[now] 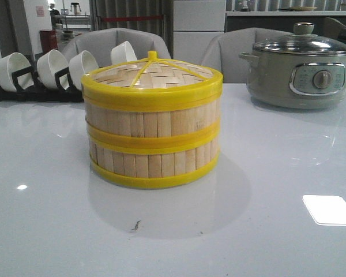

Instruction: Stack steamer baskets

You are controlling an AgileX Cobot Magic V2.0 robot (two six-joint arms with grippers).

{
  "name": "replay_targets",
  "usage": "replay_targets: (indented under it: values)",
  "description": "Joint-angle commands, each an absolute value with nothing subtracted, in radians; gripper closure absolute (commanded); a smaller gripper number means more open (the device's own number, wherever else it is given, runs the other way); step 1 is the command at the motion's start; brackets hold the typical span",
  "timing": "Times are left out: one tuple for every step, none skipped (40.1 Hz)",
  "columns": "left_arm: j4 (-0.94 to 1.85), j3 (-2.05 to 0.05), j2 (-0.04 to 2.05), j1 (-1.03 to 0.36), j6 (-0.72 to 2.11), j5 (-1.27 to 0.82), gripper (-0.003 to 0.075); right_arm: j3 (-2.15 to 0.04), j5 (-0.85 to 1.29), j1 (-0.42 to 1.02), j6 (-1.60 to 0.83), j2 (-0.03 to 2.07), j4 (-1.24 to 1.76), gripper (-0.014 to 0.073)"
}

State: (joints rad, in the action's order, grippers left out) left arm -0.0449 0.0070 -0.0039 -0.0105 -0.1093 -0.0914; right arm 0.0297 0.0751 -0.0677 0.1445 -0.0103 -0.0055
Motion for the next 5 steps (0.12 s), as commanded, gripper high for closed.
replay_targets:
  values:
    - [-0.044,0.009,-0.015,-0.01,-0.111,-0.01,0.0622,0.016,-0.018,-0.068,0.139,-0.031,-0.02,0.0532]
    - [-0.044,0.009,-0.015,-0.01,-0.111,-0.01,0.0622,0.016,-0.018,-0.068,0.139,-0.031,-0.02,0.0532]
    - [-0.044,0.009,-0.015,-0.01,-0.111,-0.01,0.0622,0.016,-0.018,-0.068,0.139,-0.031,-0.02,0.0532]
    - [-0.044,0.009,-0.015,-0.01,-0.111,-0.01,0.0622,0.016,-0.018,-0.068,0.139,-0.031,-0.02,0.0532]
    - [-0.044,0.009,-0.015,-0.01,-0.111,-0.01,0.0622,0.016,-0.018,-0.068,0.139,-0.031,-0.02,0.0532]
